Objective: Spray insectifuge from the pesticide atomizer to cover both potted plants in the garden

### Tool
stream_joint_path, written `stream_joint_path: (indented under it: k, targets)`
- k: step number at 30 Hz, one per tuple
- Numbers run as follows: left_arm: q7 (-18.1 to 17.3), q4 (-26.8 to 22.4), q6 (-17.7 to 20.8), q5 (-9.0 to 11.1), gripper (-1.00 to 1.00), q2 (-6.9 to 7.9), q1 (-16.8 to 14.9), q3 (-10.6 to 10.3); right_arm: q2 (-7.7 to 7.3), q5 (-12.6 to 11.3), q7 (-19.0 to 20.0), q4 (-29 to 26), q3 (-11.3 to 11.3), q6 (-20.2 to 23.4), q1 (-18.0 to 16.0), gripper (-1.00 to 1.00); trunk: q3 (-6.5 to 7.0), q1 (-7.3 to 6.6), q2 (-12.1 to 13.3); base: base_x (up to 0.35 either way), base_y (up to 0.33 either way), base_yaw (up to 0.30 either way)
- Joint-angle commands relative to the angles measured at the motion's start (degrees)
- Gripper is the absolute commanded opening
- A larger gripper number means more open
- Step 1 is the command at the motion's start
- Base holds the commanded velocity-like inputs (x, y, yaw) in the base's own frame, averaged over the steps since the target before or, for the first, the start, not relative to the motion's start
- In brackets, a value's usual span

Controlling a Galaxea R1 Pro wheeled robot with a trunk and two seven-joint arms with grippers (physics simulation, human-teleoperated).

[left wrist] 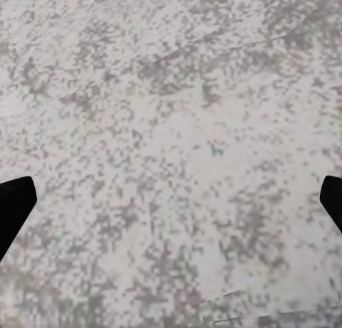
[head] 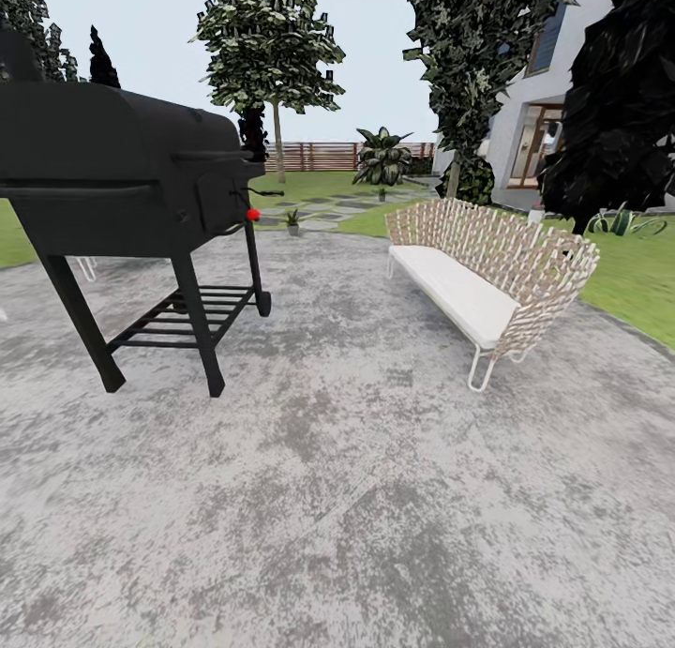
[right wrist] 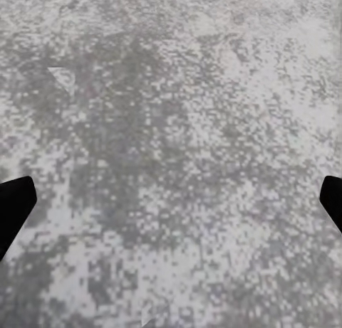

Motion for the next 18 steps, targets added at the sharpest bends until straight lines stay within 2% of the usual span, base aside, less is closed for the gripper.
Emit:
stream_joint_path:
  k: [1, 7, 12, 18]
  targets:
    - [0.0, 0.0, -0.3, 0.0, 1.0, 0.19, 0.1, 0.2, 0.02, 0.0, 0.0, 0.3, -0.1, -0.2, 0.0, 1.0, -0.05, 0.0, 0.0, 0.212, -0.005, 0.0]
    - [0.1, 0.1, -0.6, 1.0, 1.0, 0.36, 0.2, 1.9, -0.28, 0.2, 0.0, 1.6, -0.2, -0.3, 0.0, 1.0, -0.05, 0.0, 0.0, 0.297, -0.05, 0.0]
    - [0.0, 0.1, -0.6, 1.2, 1.0, 0.39, 0.2, 2.1, -1.0, 0.3, 0.0, 2.0, -0.2, -0.3, 0.0, 1.0, -0.05, 0.0, 0.0, 0.333, -0.075, 0.0]
    - [-0.1, 0.1, -0.7, 1.4, 1.0, 0.43, 0.1, 2.2, -0.82, 0.3, 0.0, 3.4, 0.1, -0.2, -0.1, 1.0, -0.05, 0.0, 0.0, 0.338, -0.046, 0.0]
